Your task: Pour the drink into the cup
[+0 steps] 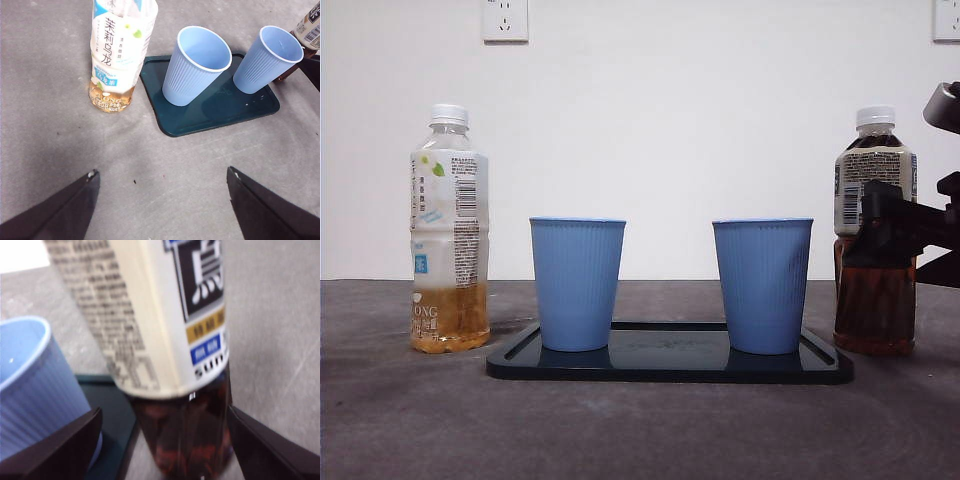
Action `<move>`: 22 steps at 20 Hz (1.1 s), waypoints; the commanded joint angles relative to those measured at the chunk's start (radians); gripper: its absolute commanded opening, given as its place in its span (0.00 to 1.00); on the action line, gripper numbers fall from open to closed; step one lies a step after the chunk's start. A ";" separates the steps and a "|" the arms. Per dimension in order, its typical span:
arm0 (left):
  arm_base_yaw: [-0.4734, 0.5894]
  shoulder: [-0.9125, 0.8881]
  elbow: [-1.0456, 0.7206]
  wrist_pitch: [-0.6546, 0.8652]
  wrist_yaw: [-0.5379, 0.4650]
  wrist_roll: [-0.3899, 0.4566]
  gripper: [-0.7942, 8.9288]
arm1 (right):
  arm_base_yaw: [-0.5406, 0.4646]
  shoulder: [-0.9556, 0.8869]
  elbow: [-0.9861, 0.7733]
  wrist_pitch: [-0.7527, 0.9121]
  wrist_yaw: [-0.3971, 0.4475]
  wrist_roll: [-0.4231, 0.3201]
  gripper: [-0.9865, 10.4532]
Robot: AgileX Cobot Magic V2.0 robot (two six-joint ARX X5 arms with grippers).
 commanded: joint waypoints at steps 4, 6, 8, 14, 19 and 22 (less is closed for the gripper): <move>-0.003 0.004 0.019 0.005 0.006 0.005 0.50 | 0.003 0.115 0.056 0.053 0.030 -0.035 0.44; -0.003 0.004 0.019 0.005 0.006 0.005 0.50 | 0.003 0.150 0.079 0.098 0.031 -0.043 0.44; -0.003 0.004 0.019 0.004 0.006 0.005 0.50 | 0.003 0.171 0.095 0.105 0.051 -0.042 0.44; -0.003 0.004 0.019 0.005 0.006 0.005 0.50 | 0.002 0.175 0.097 0.117 0.121 -0.067 0.37; -0.003 0.004 0.019 0.005 0.006 0.010 0.50 | 0.002 0.172 0.097 0.118 0.120 -0.074 0.24; -0.003 0.004 0.019 0.005 0.005 0.014 0.50 | 0.004 0.115 0.096 0.075 0.116 -0.096 0.23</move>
